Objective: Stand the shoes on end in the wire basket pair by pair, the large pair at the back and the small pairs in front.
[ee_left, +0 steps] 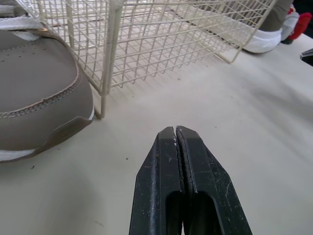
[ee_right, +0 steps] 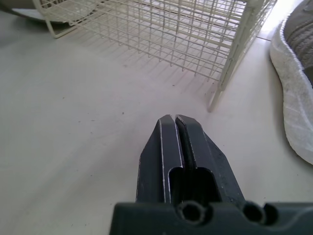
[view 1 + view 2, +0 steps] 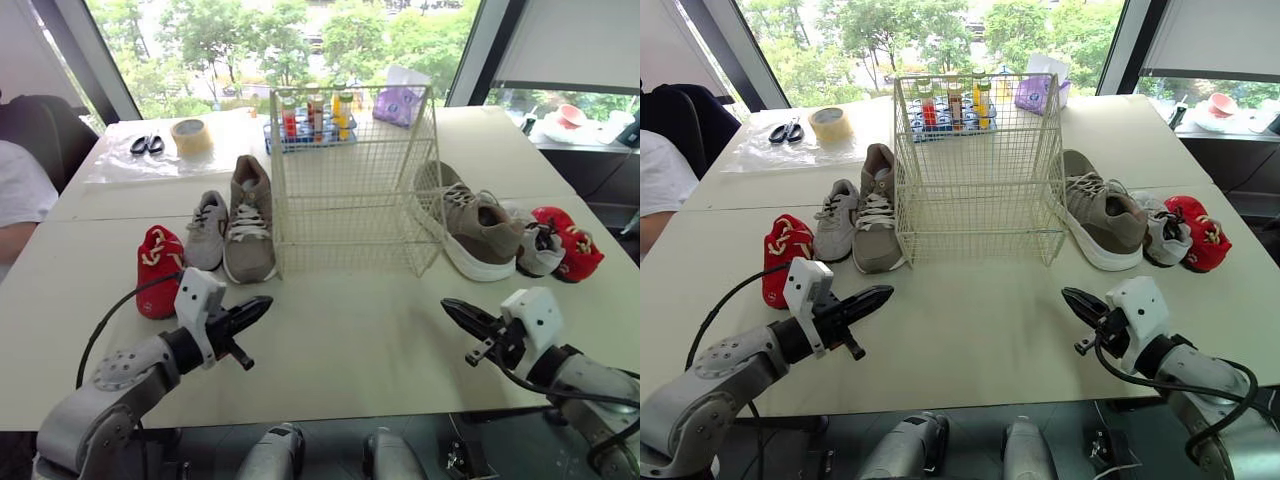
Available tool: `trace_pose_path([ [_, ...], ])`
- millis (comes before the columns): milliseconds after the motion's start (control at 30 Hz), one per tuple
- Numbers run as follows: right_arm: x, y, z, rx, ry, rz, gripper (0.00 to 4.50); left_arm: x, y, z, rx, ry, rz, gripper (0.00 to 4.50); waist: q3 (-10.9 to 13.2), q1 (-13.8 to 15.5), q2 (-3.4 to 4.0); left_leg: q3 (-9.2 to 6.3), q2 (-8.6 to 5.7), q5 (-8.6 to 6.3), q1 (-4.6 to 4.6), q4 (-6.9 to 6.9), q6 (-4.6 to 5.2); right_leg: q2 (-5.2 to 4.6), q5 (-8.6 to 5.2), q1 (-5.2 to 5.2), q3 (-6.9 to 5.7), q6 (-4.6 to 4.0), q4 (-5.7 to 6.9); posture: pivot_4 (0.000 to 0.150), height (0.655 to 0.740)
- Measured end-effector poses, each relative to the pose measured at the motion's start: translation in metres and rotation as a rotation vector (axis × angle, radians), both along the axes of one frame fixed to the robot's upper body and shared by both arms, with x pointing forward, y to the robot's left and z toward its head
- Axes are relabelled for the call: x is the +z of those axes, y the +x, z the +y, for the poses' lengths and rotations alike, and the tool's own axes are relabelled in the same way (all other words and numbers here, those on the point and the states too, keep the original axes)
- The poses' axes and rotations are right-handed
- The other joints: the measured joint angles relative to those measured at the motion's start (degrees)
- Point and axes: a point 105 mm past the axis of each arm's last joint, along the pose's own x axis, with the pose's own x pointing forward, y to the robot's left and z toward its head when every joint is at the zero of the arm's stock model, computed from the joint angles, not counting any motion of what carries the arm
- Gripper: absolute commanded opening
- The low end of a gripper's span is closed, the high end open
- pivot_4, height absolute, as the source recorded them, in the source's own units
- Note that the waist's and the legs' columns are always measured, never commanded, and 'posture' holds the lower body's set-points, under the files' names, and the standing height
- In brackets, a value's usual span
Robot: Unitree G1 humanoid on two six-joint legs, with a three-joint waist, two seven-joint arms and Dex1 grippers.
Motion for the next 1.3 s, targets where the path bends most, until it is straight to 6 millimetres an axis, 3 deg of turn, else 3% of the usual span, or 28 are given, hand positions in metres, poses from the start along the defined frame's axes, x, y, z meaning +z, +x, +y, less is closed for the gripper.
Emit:
trace_pose_path([
  [433, 0.013, 0.001, -0.002, 0.084, -0.09, -0.013, 0.04, 0.002, -0.003, -0.004, -0.08, -0.021, 0.006, 0.0, 0.0, -0.03, 0.0, 0.1, 0.03, 0.0, 0.0, 0.0, 0.0, 0.0, 0.0, -0.02, 0.03, -0.01, 0.0, 0.15, 0.74],
  [733, 0.03, 0.007, -0.001, 0.178, -0.181, -0.039, 0.04, 0.008, -0.021, -0.008, -0.287, 0.005, 0.042, 0.0, 0.01, -0.09, -0.01, 0.16, 0.09, 0.0, -0.02, 0.0, 0.0, 0.02, 0.01, -0.04, 0.04, -0.06, -0.02, 0.15, 0.74],
  [867, 0.059, 0.017, -0.003, 0.233, -0.266, -0.11, 1.3, 0.025, -0.022, -0.009, -0.4, 0.041, -0.002, 0.0, 0.02, -0.08, -0.02, 0.23, 0.18, 0.0, -0.05, 0.06, 0.0, 0.07, 0.0, -0.07, 0.03, -0.29, -0.04, 0.15, 0.74],
  [1000, 0.093, 0.033, 0.0, 0.317, -0.358, -0.175, 3.42, 0.049, -0.005, -0.002, -0.443, 0.064, -0.073, 0.0, 0.05, -0.14, -0.02, 0.33, 0.22, 0.01, -0.07, 0.06, 0.01, 0.09, 0.03, -0.12, 0.0, -0.3, -0.05, 0.15, 0.74],
  [1067, 0.101, 0.04, 0.002, 0.359, -0.407, -0.187, 4.38, 0.059, 0.001, -0.001, -0.464, 0.071, -0.102, 0.0, 0.05, -0.19, -0.03, 0.35, 0.22, -0.01, -0.09, 0.03, 0.03, 0.08, 0.11, -0.15, 0.0, -0.15, -0.09, 0.15, 0.74],
  [1300, 0.094, 0.075, 0.01, 0.477, -0.557, -0.138, 4.45, 0.077, 0.014, -0.005, -0.518, 0.08, -0.157, 0.0, 0.06, -0.81, -0.05, 0.53, 0.22, 0.13, -0.25, 0.0, -0.21, 0.06, 0.22, -0.43, 0.11, 0.06, -0.06, 0.15, 0.74],
])
